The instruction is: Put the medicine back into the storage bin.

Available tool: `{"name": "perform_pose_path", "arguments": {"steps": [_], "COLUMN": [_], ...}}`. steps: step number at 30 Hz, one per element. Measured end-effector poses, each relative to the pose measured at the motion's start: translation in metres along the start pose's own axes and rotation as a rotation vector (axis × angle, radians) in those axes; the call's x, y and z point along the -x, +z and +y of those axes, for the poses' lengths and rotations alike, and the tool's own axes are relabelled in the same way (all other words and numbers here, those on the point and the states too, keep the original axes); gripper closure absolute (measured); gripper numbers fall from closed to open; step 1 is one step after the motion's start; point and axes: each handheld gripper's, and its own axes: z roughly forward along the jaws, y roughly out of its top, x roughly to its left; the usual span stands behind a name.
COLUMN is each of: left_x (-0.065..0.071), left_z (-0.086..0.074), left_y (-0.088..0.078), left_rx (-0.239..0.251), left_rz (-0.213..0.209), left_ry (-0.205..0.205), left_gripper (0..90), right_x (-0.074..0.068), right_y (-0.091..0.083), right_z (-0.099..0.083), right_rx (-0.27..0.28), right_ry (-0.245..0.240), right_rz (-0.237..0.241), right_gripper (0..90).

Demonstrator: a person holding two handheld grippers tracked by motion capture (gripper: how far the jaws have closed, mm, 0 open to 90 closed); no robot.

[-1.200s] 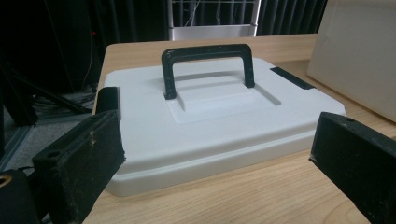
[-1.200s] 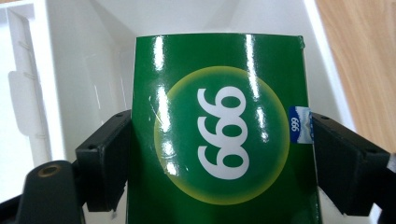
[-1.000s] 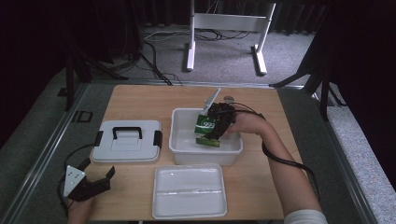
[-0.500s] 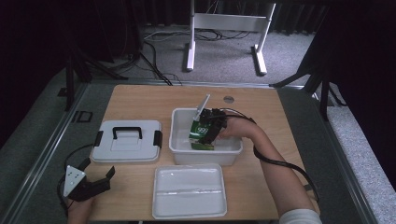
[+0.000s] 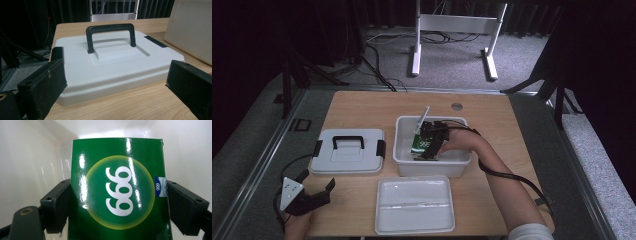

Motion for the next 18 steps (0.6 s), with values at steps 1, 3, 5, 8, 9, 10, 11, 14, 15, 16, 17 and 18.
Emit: {"name": "perform_pose_path", "arguments": {"steps": [1,3,5,8,9,10,11,14,15,16,17,18], "left_x": [0.0,0.0,0.0,0.0,0.0,0.0,0.0,0.0,0.0,0.0,0.0,0.0], "left_z": [0.0,0.0,0.0,0.0,0.0,0.0,0.0,0.0,0.0,0.0,0.0,0.0], "left_y": [0.0,0.0,0.0,0.0,0.0,0.0,0.0,0.0,0.0,0.0,0.0,0.0], "left_rx": [0.0,0.0,0.001,0.0,0.0,0.0,0.0,0.0,0.0,0.0,-0.001,-0.001], "left_rz": [-0.001,-0.001,-0.001,-0.003,-0.003,-0.003,-0.003,-0.002,-0.003,-0.004,-0.003,-0.003], "left_ry": [0.0,-0.001,0.0,-0.001,-0.001,-0.001,0.0,0.0,0.0,-0.001,0.0,0.0], "left_gripper": [2.3,2.3,2.3,2.3,2.3,2.3,2.3,2.3,2.3,2.3,2.3,2.3], "right_x": [0.0,-0.001,-0.001,-0.001,0.0,0.0,-0.001,-0.001,0.0,0.001,0.001,0.001], "right_y": [0.001,0.004,0.006,0.007,0.007,0.007,0.007,0.005,0.003,-0.001,-0.004,-0.007], "right_z": [0.0,0.0,0.0,-0.001,-0.001,-0.002,-0.002,-0.002,-0.002,-0.002,-0.002,-0.002], "right_rx": [-0.005,-0.013,-0.02,-0.022,-0.02,-0.023,-0.028,-0.02,-0.001,0.011,0.021,0.031], "right_ry": [-0.002,0.001,0.0,0.003,0.005,0.006,0.007,0.019,0.024,0.031,0.032,0.032], "right_rz": [0.002,0.013,0.016,0.021,0.027,0.026,0.025,0.035,0.041,0.043,0.045,0.041], "right_gripper": [15.2,15.1,15.1,14.9,14.8,14.4,14.0,12.9,12.9,12.9,12.9,12.9]}}
